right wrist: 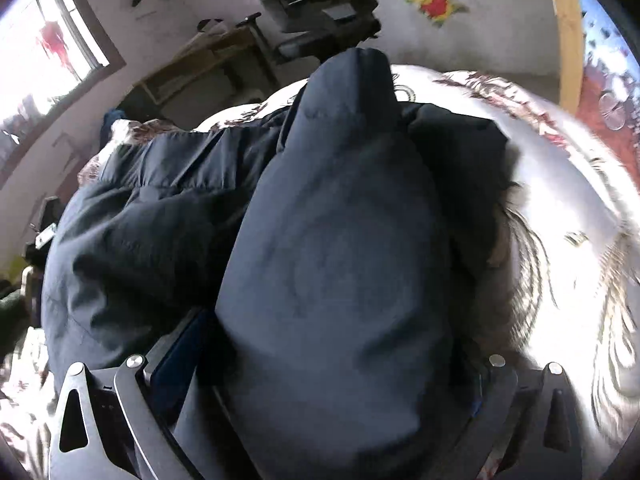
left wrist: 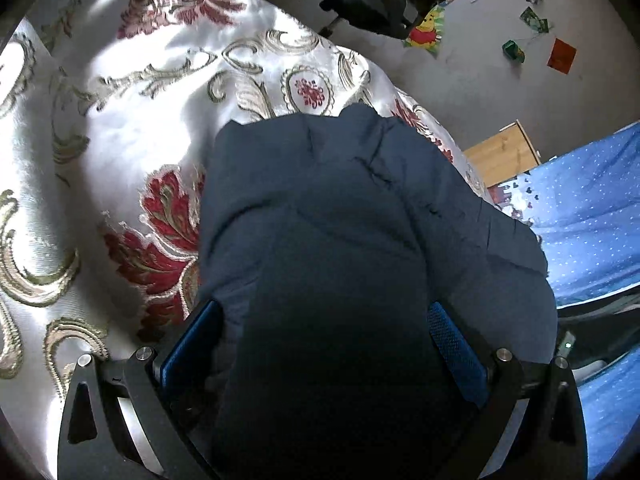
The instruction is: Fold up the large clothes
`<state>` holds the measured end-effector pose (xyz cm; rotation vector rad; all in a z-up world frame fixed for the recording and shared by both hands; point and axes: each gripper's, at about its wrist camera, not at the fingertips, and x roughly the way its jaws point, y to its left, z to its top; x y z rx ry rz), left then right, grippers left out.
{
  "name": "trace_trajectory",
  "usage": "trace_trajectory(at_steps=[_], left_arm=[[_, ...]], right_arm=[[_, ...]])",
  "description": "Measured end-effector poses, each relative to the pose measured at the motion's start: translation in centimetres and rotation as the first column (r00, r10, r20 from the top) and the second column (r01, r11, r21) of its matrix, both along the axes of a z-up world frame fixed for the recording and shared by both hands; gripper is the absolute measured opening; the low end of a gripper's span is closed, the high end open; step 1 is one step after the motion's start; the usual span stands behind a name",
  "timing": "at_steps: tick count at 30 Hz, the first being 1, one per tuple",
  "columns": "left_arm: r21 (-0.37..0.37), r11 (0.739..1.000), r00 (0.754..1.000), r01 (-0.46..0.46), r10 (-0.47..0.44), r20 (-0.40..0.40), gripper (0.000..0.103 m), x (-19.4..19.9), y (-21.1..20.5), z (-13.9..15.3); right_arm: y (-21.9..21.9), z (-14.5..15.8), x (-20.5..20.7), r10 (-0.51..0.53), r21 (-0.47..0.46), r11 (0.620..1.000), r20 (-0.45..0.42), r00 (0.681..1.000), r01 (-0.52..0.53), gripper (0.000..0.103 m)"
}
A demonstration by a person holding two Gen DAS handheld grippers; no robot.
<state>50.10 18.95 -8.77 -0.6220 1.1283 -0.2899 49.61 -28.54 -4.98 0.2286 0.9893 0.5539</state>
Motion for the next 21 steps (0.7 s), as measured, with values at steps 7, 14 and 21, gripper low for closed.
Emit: trace_trajectory(at_steps=[7, 14, 21], left_arm=[[-0.030, 0.999, 1.000, -0.013, 0.013, -0.006, 0.102, -0.3, 0.7, 0.2], [-0.058, 0.998, 1.000, -0.021, 0.021, -0.009, 0.102, -0.5, 1.0, -0.3], [-0.077, 0.997, 1.000, -0.025, 0.025, 0.007, 0.102, -1.2, 1.2, -0.5]], right_arm=[[0.6, 0.2, -0.3, -0.015, -0.020, 1.000, 0.009, 1.000, 0.015, 0.103], [1.0, -0.2, -0.8, -0.022, -0.027, 0.999, 0.040, 0.999, 0.023, 0.103], [0.9, -0.4, -1.4, -0.028, -0.030, 0.999, 0.058, 0.998, 0.029, 0.103]])
